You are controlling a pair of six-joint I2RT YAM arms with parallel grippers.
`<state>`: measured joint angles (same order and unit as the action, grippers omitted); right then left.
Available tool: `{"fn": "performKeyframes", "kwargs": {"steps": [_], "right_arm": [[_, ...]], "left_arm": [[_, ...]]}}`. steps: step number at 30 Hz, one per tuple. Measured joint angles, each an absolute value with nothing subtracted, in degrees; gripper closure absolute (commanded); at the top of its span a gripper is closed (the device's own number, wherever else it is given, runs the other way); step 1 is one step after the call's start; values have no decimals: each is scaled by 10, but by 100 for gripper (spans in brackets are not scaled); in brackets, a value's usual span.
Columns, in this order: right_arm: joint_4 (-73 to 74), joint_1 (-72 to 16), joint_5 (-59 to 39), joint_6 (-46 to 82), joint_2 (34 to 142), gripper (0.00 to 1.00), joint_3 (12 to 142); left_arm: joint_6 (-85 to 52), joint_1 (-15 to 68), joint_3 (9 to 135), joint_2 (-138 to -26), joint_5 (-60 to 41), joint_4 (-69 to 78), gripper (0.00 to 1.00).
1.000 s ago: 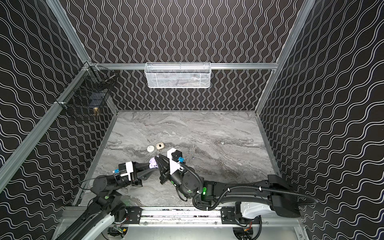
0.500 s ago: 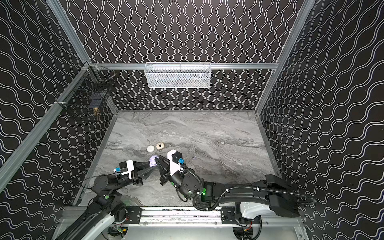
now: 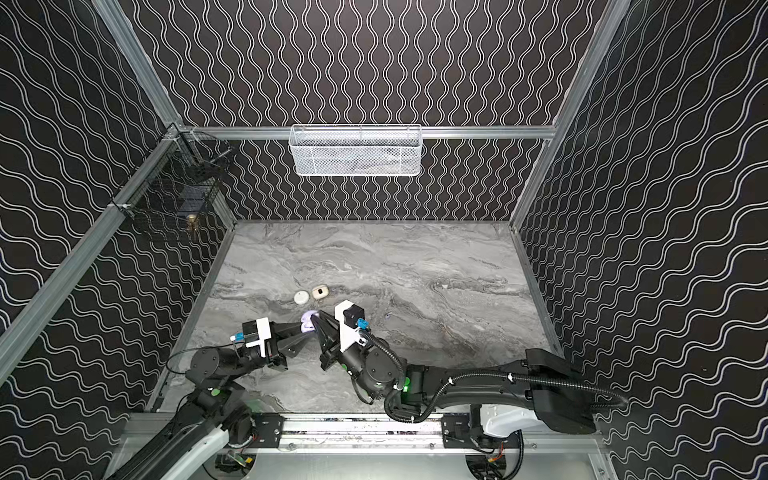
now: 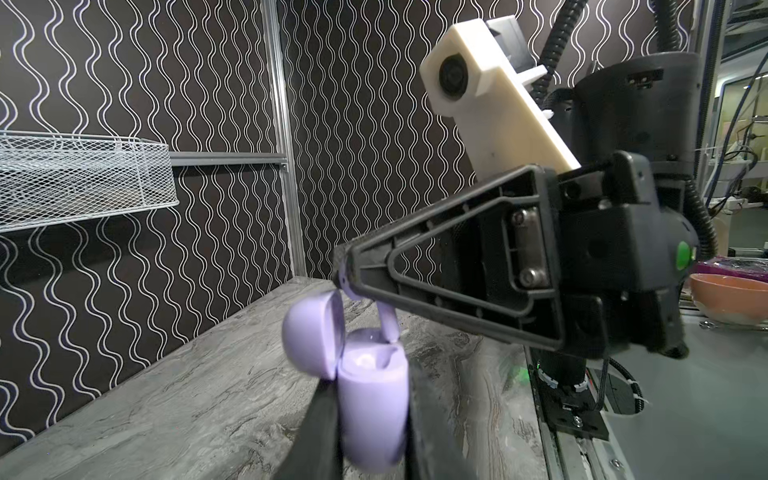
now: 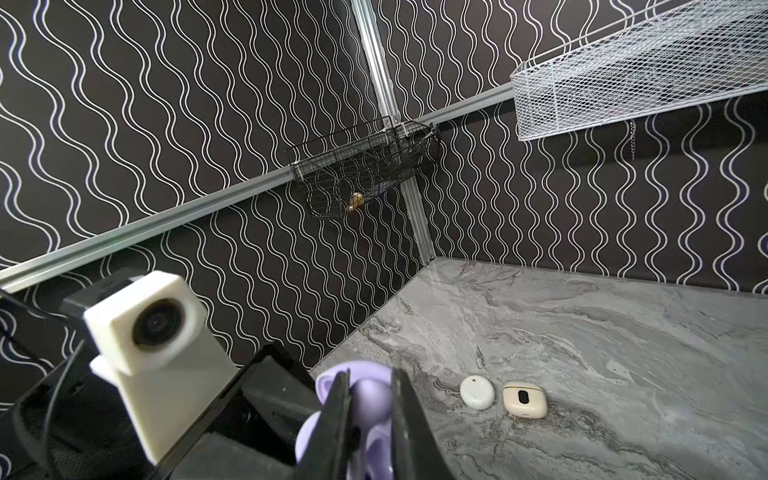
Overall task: Insert the wireless bluetooth earbuds into the charging case
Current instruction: 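Lower the earbud into the open lavender case slot with the right gripper, then open the right gripper and withdraw it from the lavender case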
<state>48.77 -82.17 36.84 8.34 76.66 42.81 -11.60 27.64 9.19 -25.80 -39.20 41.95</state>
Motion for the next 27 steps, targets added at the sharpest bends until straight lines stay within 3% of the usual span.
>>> {"fn": "performKeyframes", "kwargs": {"steps": [19,23,27], "right_arm": [[514,-824,365,85,778,98,413],[517,-825,365,95,773,73,401],[513,-827,366,96,757,60,386]], "left_arm": [[-116,277,92,-240,-387,406,100],[-116,277,92,-240,-393,398,100],[-116,276,92,-239,-389,404,100]]}}
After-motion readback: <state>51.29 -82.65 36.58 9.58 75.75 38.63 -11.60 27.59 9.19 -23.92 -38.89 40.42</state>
